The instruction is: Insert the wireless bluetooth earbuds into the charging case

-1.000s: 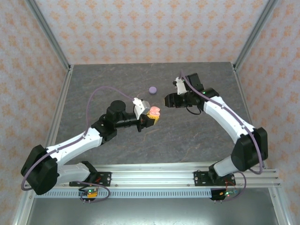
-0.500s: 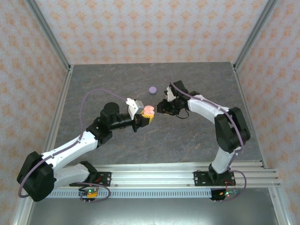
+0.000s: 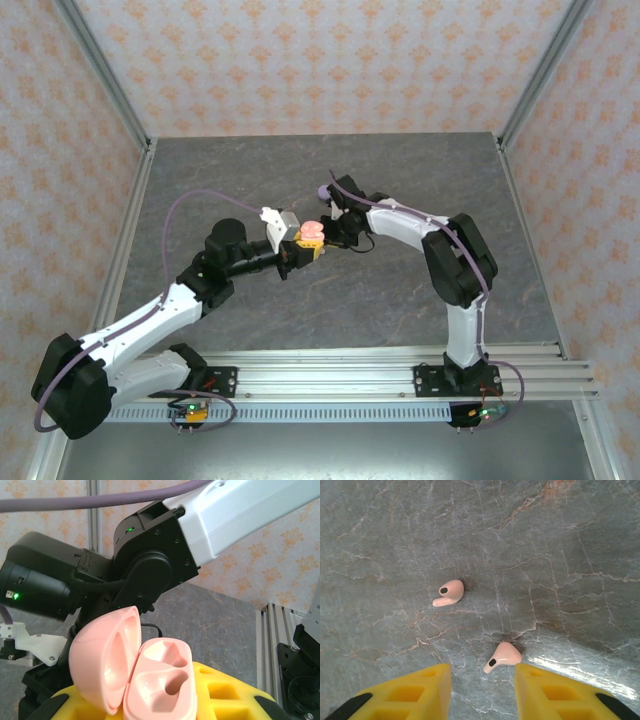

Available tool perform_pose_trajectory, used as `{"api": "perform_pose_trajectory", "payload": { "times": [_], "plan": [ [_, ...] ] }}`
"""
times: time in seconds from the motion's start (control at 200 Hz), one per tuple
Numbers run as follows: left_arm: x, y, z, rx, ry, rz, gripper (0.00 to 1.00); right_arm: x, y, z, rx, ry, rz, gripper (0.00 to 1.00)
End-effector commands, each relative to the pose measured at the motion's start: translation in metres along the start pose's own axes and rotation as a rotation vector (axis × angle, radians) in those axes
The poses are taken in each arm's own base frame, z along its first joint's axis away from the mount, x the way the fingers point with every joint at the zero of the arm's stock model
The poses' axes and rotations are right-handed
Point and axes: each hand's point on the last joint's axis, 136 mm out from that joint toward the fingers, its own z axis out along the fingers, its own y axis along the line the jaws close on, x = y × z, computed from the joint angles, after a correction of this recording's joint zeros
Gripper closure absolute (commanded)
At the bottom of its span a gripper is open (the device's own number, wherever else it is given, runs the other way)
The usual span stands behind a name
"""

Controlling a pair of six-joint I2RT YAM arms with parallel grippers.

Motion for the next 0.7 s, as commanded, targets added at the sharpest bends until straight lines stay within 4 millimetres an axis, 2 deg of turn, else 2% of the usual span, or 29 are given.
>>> {"api": "perform_pose_trajectory", "payload": {
  "times": [0.0, 0.2, 0.395, 0.696],
  "plan": [
    [-0.002, -0.002, -0.004, 0.010, -0.011, 0.000, 0.92, 0.004, -0.003, 0.005, 0.061, 0.025, 0.014, 0.59],
    [-0.002, -0.001, -0.004, 0.009, -0.011, -0.003, 0.92, 0.006, -0.009, 0.011, 0.124, 0.041, 0.009, 0.54],
    [-0.003, -0.001, -0.004, 0.009, -0.011, -0.005, 0.92, 0.008, -0.018, 0.017, 0.194, 0.058, -0.005, 0.53],
    [-0.003, 0.000, -0.004, 0.008, -0.009, -0.008, 0.92, 0.014, -0.022, 0.029, 0.254, 0.094, -0.031, 0.53]
  ]
}}
